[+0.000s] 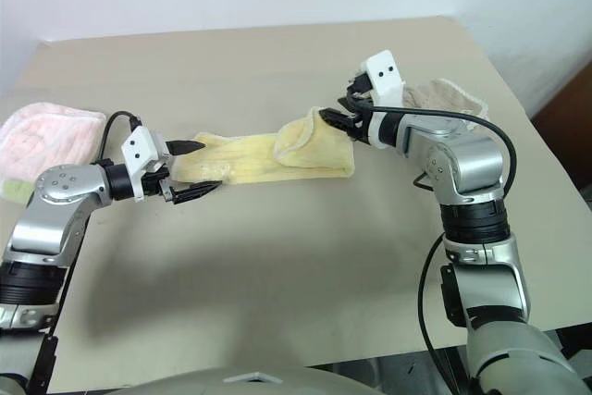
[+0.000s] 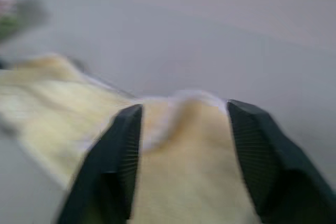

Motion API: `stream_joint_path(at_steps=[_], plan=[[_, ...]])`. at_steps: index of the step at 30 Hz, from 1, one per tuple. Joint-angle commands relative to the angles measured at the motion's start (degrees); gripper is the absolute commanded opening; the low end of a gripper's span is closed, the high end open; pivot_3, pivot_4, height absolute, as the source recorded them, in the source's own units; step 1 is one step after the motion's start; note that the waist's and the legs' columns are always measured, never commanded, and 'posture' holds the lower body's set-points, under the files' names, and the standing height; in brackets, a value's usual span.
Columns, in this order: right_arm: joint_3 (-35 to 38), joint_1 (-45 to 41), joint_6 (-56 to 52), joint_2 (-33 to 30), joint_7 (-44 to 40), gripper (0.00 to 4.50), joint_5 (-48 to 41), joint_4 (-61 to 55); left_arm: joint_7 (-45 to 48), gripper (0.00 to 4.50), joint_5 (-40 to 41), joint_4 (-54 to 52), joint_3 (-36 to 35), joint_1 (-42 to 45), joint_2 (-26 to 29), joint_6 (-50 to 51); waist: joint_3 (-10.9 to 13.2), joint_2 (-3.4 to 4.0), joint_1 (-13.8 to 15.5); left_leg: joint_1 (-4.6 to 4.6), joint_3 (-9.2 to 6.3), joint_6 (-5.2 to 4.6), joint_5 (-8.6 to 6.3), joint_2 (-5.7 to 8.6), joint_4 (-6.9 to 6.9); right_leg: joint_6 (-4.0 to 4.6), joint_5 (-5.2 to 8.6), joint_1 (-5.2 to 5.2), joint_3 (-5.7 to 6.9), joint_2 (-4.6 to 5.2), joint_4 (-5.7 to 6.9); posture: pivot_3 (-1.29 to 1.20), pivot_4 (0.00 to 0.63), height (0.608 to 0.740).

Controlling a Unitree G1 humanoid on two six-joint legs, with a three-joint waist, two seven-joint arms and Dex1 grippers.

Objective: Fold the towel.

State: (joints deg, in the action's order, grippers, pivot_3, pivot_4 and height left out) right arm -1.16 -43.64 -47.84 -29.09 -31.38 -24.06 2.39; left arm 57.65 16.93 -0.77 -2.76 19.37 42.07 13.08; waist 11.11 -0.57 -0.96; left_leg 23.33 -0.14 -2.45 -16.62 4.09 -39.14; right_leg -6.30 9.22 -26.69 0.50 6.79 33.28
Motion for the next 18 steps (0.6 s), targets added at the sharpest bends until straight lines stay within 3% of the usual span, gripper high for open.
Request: stream_joint_path(at_steps=[1, 4, 13, 18], plan=[[-2.76, -1.02, 9.36, 1.26, -2.21, 1.07, 4.72, 5.01, -2.23, 4.50, 2.27, -3.81, -2.77, -1.69, -0.52, 2.26, 0.00, 0.00, -0.14, 0.00, 0.00, 0.00, 0.00, 0.00, 0.00, 0.00, 0.00, 0.00, 0.00, 0.00, 0.00, 0.00, 0.150, 0.728], [-5.51, -0.90, 15.30, 4.02, -3.55, 0.04, 7.82, 9.81, -5.08, 4.50, 5.38, -7.24, -5.25, -3.89, -1.78, 6.43, 0.00, 0.00, -0.15, -0.02, 0.01, 0.00, 0.00, 0.00, 0.00, 0.00, 0.00, 0.03, -0.01, 0.00, 0.00, 0.00, 0.150, 0.728], [-12.31, 1.00, 29.31, 10.09, -4.49, 0.01, 18.19, 28.46, -18.85, 4.50, 15.06, -21.26, -13.55, -12.16, -7.44, 21.54, -0.03, -0.04, -0.01, -0.09, -0.04, 0.26, 0.15, 0.04, -0.02, 0.00, 0.00, 0.11, -0.02, 0.01, 0.02, 0.00, 0.150, 0.728], [-11.05, 1.25, 33.61, 10.05, -6.57, 0.01, 18.56, 28.06, -25.82, 4.50, 19.99, -28.00, -17.28, -16.56, -9.71, 28.23, -0.06, -0.09, -0.09, -1.06, -0.10, 0.11, -0.04, 0.00, 0.03, 0.01, 0.01, 1.10, -0.01, -0.01, -0.01, 0.00, 0.150, 0.728]])
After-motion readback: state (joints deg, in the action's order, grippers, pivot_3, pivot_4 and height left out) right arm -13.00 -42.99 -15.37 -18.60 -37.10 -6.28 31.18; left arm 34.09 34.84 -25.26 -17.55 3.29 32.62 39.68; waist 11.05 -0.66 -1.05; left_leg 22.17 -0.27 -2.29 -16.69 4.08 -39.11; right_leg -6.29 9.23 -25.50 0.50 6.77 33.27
